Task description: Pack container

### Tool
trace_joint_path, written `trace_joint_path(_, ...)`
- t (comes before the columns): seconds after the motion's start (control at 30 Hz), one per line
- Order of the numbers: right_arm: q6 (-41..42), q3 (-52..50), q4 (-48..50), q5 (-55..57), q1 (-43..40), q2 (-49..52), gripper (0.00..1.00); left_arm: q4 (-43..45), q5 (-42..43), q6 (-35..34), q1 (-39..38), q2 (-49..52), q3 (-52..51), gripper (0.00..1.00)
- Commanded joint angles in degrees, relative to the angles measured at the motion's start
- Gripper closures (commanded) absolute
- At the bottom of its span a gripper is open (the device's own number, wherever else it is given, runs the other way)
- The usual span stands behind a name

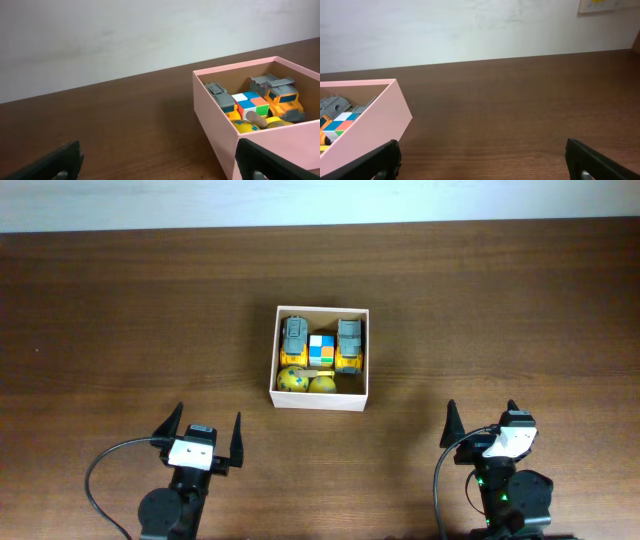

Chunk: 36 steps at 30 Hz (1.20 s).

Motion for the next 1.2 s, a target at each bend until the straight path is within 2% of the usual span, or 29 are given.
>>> trace_joint_path(0.0,-0.6,-0.6,0.2,-0.1,-0.4,-0.6,0.01,-0.1,-0.2,0.7,0.3,-0.3,-0.3,0.01)
trace_joint_path(0.13,-0.6,-0.6,0.2,-0.1,-0.4,-0.6,0.01,-0.3,-4.2,0.7,0.3,-0.3,-0.3,0.01)
trace_joint_path(0.33,-0.6,-0.6,0.2,-0.1,-0.4,-0.6,0.01,-0.3,-5.4,0.7,0.3,-0.3,-0.3,0.01)
trace_joint_path(1.17,-0.6,-0.6,0.2,-0.1,-0.4,-0.6,0.01,-0.3,-5.4,0.7,0.3,-0.3,-0.3,0.01)
